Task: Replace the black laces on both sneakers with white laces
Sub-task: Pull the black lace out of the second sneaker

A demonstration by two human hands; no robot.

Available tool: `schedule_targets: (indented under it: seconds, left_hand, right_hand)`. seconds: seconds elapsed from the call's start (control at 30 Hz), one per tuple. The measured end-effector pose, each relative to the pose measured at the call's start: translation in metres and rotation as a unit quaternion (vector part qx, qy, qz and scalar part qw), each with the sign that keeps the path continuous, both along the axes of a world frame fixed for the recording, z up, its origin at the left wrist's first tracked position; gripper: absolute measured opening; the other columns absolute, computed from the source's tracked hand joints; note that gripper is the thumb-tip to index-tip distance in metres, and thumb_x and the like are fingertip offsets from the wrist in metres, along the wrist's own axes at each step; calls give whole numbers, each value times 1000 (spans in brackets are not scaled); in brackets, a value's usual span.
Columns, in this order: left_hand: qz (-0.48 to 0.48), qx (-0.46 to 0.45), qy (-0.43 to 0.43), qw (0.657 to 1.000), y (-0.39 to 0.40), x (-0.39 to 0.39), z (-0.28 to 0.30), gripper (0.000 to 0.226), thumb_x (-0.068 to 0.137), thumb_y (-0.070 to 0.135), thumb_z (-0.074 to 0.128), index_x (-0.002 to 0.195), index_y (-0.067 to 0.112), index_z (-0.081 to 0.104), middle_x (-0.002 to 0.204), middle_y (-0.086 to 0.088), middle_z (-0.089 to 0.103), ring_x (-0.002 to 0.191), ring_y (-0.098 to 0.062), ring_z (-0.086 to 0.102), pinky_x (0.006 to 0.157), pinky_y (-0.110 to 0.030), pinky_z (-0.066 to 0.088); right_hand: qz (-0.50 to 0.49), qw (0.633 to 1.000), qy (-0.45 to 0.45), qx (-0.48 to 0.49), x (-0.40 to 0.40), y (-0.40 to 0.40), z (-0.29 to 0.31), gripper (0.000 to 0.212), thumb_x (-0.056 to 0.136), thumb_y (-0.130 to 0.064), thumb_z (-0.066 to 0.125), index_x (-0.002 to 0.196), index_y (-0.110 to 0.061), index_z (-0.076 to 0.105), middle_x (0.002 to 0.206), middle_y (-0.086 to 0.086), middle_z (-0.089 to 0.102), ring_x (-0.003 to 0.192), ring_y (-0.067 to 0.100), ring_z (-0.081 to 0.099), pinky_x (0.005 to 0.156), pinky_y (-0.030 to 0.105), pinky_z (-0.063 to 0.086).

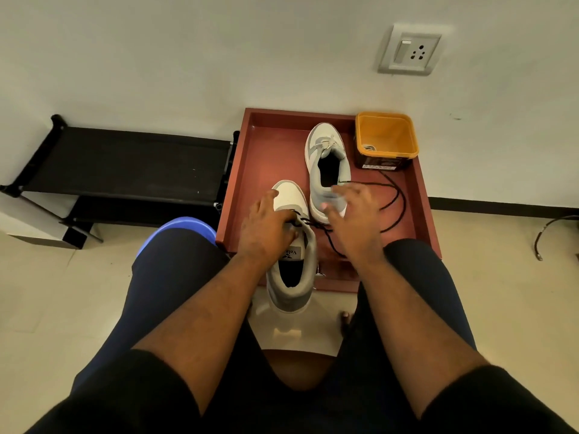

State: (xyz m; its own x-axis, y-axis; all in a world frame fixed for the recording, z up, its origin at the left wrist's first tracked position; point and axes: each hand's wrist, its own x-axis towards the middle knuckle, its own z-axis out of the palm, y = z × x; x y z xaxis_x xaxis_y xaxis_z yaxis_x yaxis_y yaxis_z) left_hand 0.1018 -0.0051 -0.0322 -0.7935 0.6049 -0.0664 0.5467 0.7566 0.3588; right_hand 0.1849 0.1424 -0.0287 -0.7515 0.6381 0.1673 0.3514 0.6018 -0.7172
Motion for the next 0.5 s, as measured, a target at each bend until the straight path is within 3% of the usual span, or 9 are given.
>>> schedule_targets:
  seconds: [0.07,0.13,0.2,0.27,0.37,0.4,0.5]
  left_hand:
    - [-2,8,26,1000,2,0,-4,26,90,34,63,115,28,68,150,-2,30,135,-24,28,104,-41,36]
    - [6,55,21,998,3,-2,-10,22,90,30,65,109,22,72,147,-3,36,134,-23,31,105,-36,33]
    - [80,147,-31,985,3,-6,-12,17,88,23,68,102,15,73,141,-3,43,130,-20,37,101,-23,29]
    - [210,251,-76,942,1,-11,-13,10,89,17,67,94,9,71,130,-4,47,121,-16,46,95,-12,28]
    - [355,341,-130,861,-6,-19,-10,12,92,16,61,100,8,66,125,-3,46,107,-16,54,91,-20,43]
    - [348,346,-139,860,-7,-19,-7,16,92,15,60,107,11,64,129,-5,44,109,-17,53,91,-23,43]
    - [169,197,-70,963,-4,-12,-4,32,89,25,63,120,24,58,151,-7,27,139,-27,29,108,-35,30]
  right_hand:
    - [109,992,-43,-38,-2,-15,-5,32,86,-26,69,116,-15,68,114,2,59,104,12,54,85,7,39]
    - [155,984,-76,-46,-4,-20,-11,29,87,-22,67,115,-15,70,108,4,64,99,15,59,88,21,47]
    - [154,982,-84,-74,-6,-19,-13,29,88,-14,65,117,-12,69,112,7,68,103,17,62,93,28,48]
    - [138,979,-78,-127,-7,-18,-14,31,88,-7,63,119,-8,67,115,7,69,103,13,63,95,24,47]
    - [128,977,-66,-158,-7,-18,-16,33,87,-4,63,119,-7,66,116,6,69,101,7,61,98,26,48]
    - [128,976,-65,-162,-7,-18,-17,34,87,-3,63,120,-7,66,116,5,69,101,7,61,98,26,48]
    - [126,973,-59,-185,-7,-19,-17,35,87,-1,62,121,-9,65,113,1,68,102,6,61,95,20,47]
